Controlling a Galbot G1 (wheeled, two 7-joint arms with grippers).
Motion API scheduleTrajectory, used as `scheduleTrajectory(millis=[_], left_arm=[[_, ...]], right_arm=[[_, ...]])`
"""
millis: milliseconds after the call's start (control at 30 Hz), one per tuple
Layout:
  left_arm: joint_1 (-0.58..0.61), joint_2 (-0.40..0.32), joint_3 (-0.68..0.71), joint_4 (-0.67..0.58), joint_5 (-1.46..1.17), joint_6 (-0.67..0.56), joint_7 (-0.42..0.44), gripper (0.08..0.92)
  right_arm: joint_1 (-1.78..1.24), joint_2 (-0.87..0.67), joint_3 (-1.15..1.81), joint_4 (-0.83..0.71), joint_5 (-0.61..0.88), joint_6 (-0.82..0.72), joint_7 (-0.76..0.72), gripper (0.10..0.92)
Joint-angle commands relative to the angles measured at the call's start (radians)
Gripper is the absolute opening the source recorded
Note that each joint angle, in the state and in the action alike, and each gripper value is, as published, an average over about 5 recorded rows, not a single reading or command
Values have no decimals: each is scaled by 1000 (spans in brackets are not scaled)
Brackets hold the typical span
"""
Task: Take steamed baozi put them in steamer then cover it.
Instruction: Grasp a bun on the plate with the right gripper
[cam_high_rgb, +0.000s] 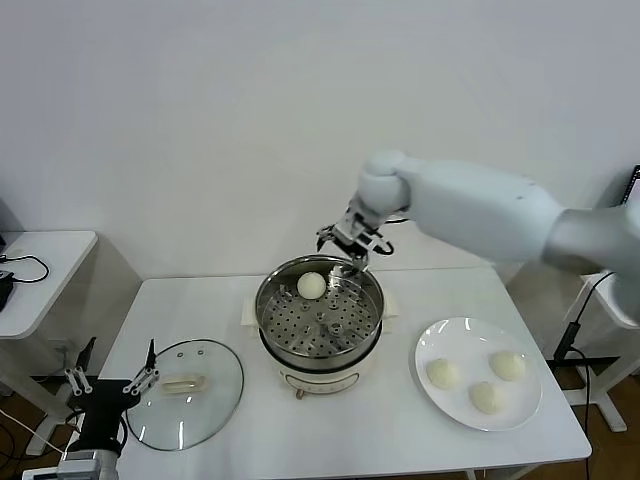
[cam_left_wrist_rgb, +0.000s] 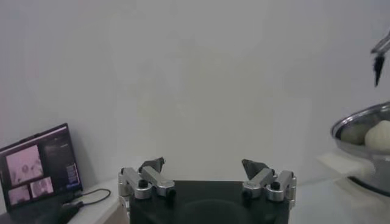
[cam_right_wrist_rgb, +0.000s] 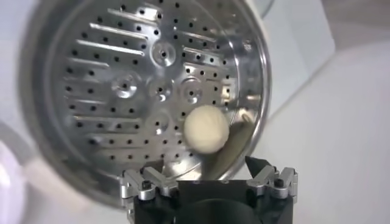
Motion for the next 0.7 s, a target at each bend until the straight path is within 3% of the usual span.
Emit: scheduleTrajectory(millis=[33,300,700], left_arm=[[-4,6,11,-11,-2,2,2,823],[-18,22,24,8,-2,3,2,823],[-33,28,32,32,1,13,4,823]], right_arm=[[99,-353,-20,325,155,-312,-54,823],[3,-607,-31,410,69,-341,-51,823],[-382,-677,142,405,-80,-344,-32,823]])
